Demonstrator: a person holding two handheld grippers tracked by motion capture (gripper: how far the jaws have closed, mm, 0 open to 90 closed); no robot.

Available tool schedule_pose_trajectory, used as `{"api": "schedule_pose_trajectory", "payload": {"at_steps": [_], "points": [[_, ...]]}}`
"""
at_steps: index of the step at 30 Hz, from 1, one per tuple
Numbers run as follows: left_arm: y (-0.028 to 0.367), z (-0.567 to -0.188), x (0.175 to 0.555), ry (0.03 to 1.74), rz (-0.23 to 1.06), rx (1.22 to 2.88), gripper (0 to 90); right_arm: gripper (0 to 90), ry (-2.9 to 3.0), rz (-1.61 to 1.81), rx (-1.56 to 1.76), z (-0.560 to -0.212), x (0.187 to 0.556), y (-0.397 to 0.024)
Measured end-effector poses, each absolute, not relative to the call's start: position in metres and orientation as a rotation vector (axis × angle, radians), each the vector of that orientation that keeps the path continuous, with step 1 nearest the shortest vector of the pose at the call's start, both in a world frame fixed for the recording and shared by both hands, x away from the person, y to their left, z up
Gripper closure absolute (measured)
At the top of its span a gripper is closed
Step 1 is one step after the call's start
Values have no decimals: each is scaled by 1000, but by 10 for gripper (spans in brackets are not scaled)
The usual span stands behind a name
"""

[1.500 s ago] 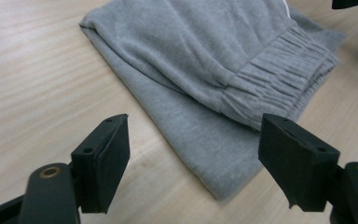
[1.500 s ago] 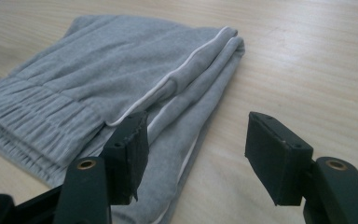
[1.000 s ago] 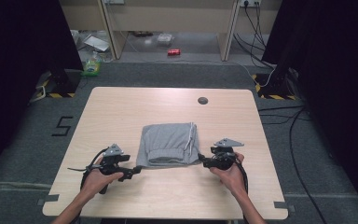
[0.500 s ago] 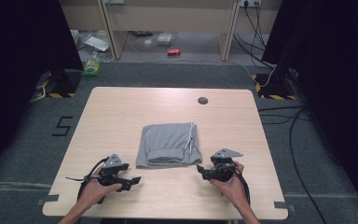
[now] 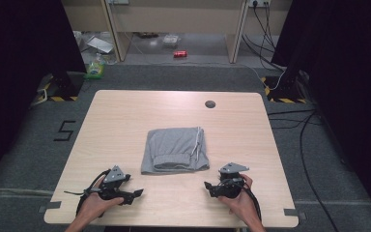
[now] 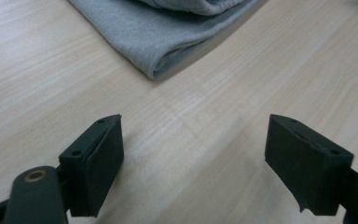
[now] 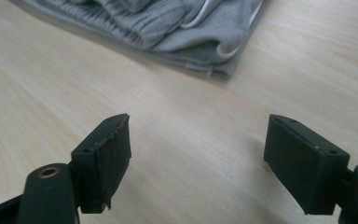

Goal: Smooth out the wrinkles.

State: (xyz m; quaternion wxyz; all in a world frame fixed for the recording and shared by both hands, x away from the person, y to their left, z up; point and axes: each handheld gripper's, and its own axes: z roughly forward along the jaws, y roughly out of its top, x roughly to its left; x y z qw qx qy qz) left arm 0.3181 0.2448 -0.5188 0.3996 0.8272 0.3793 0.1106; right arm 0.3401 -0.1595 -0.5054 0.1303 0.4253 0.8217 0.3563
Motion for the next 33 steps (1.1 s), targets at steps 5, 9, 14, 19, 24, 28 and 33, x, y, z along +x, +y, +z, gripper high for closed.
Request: {"api": "schedule_pose_trajectory", "payload": {"at_steps": [5, 9, 14, 19, 24, 28, 33], "points": [[246, -520, 307, 941, 325, 2115, 179, 188, 2408, 961, 1187, -510, 333, -158], [244, -523, 302, 917, 380, 2126, 166, 155, 2406, 931, 1159, -511, 329, -157], [242, -523, 300, 926, 388, 2128, 153, 147, 2411, 930, 1144, -512, 324, -157], [242, -523, 300, 922, 386, 2130, 151, 142, 2419, 928, 1132, -512, 325, -158], [243, -523, 301, 917, 381, 2131, 148, 134, 2422, 931, 1129, -512, 326, -158], [243, -523, 302, 915, 381, 2130, 148, 130, 2423, 934, 1127, -512, 326, -158], [244, -523, 302, 914, 380, 2131, 147, 122, 2422, 938, 1124, -513, 327, -158]]}}
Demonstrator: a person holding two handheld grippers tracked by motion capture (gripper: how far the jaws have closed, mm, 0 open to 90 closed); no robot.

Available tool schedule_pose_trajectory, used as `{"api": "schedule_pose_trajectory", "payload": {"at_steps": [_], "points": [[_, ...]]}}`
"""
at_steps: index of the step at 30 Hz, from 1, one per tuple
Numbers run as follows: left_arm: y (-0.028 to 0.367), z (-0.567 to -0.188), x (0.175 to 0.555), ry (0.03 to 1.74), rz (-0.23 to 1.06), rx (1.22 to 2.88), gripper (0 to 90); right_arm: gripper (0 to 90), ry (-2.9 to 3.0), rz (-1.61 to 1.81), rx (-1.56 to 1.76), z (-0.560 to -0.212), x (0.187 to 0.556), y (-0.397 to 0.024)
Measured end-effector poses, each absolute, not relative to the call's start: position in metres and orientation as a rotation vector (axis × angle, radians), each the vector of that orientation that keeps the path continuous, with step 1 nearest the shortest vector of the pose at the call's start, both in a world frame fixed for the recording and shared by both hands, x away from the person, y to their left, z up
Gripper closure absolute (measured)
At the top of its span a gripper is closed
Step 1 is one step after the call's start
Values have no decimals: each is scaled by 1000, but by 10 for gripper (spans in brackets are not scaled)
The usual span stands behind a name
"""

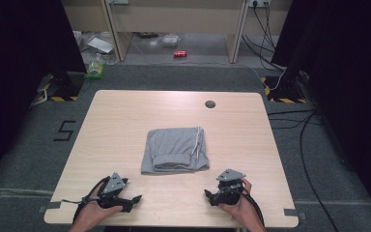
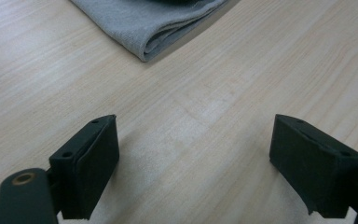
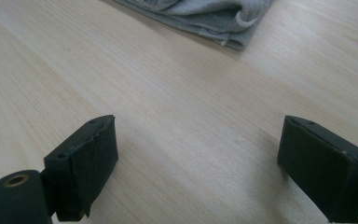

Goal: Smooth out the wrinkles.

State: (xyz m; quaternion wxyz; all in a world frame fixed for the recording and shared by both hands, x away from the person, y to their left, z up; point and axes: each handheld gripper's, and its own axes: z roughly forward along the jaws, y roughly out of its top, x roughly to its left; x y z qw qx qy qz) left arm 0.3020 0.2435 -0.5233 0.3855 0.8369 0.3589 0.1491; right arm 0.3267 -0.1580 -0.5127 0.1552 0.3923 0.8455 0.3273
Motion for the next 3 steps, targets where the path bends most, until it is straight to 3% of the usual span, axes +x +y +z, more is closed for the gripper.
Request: {"api": "schedule_pose_trajectory", "payload": {"at_steps": [3], "points": [[244, -523, 302, 914, 379, 2131, 145, 122, 2421, 939, 1123, -513, 327, -158]]}}
